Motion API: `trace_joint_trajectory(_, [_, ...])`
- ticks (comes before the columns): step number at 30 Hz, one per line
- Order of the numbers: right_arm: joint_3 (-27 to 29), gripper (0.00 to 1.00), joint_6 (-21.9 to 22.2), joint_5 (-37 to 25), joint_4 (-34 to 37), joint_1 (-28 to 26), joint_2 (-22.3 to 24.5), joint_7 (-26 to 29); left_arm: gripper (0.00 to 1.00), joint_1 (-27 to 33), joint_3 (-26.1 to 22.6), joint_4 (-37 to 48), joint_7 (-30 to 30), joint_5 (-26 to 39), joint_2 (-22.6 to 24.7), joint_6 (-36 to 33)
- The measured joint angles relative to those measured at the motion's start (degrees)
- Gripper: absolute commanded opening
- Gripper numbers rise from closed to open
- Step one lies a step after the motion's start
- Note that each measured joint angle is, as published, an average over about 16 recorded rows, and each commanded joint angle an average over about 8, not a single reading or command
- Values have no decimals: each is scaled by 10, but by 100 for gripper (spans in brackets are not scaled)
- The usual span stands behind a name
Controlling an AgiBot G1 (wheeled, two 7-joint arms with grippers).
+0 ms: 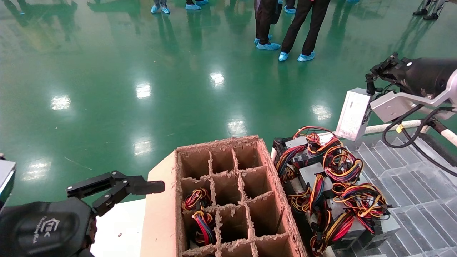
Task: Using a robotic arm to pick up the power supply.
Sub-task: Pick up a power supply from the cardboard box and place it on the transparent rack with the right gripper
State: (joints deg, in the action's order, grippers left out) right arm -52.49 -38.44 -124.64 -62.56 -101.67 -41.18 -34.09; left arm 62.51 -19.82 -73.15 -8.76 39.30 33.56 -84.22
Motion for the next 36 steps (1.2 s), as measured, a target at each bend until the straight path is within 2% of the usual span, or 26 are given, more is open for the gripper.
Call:
trace_joint_trajectory(12, [3,0,54,30,16,22,16,-38,100,0,0,0,0,0,0,0])
trace_joint_trajectory(36, [-15,0,101,98,52,76,-2,-102,100,0,0,0,0,0,0,0])
